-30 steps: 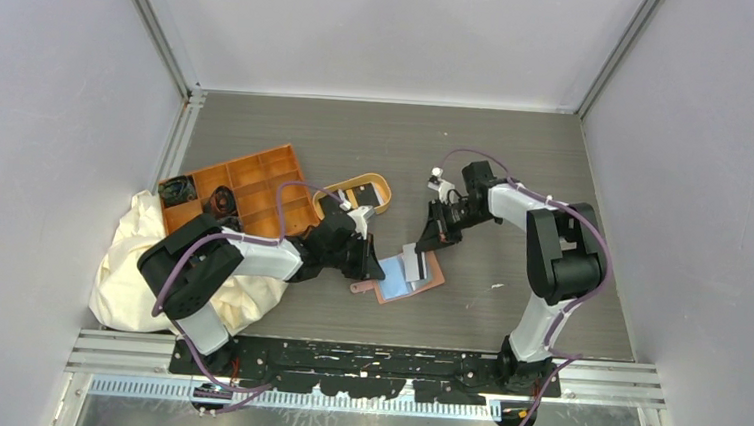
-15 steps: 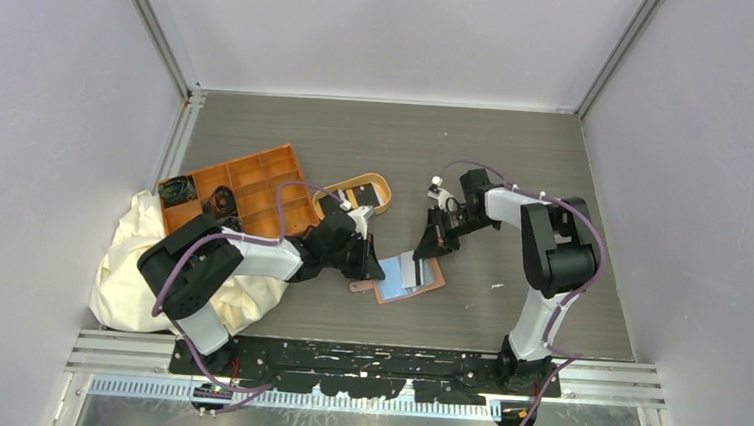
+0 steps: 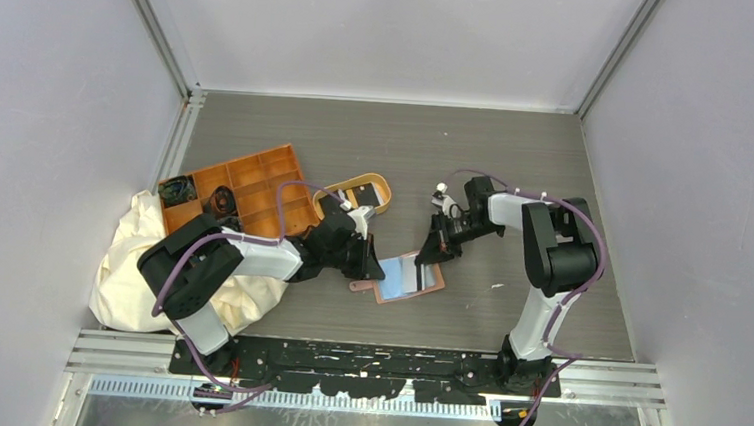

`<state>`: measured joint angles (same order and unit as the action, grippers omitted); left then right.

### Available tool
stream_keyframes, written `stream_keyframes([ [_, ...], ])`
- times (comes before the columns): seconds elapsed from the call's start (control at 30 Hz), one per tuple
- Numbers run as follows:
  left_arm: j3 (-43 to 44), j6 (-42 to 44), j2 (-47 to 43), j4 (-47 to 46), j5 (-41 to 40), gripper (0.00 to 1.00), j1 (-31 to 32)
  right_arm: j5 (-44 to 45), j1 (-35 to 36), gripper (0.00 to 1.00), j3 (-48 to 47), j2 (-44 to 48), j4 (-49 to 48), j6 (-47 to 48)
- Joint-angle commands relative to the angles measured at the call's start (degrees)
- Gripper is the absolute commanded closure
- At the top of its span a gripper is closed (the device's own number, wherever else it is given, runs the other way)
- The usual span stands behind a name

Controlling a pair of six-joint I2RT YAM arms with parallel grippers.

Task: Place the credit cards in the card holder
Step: Insert the credit card into the card holder.

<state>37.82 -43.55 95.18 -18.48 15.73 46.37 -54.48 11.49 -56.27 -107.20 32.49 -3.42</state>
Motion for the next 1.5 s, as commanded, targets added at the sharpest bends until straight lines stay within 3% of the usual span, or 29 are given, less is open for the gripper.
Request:
stream_keyframes([
  [0.0, 0.6, 1.7, 0.4, 1.6, -0.9, 0.96, -0.5, -2.9, -0.2, 0.99, 0.2, 0.6, -1.1, -0.1],
  [0.97, 1.3, 0.9, 1.3, 0.7, 0.6, 0.96, -0.5, -2.8, 2.7, 0.98, -0.3, -2.7, -6.3, -5.6],
  [1.3, 1.7, 0.3, 1.1, 0.3, 1.2, 0.93, -0.4, -1.9, 4.5, 0.92, -0.6, -3.1, -7.7, -6.8],
  [1.47, 0.7, 0.8, -3.5, 0.0, -0.1, 0.88, -0.5, -0.8, 4.7, 0.88, -1.9, -3.0, -5.2, -4.6],
])
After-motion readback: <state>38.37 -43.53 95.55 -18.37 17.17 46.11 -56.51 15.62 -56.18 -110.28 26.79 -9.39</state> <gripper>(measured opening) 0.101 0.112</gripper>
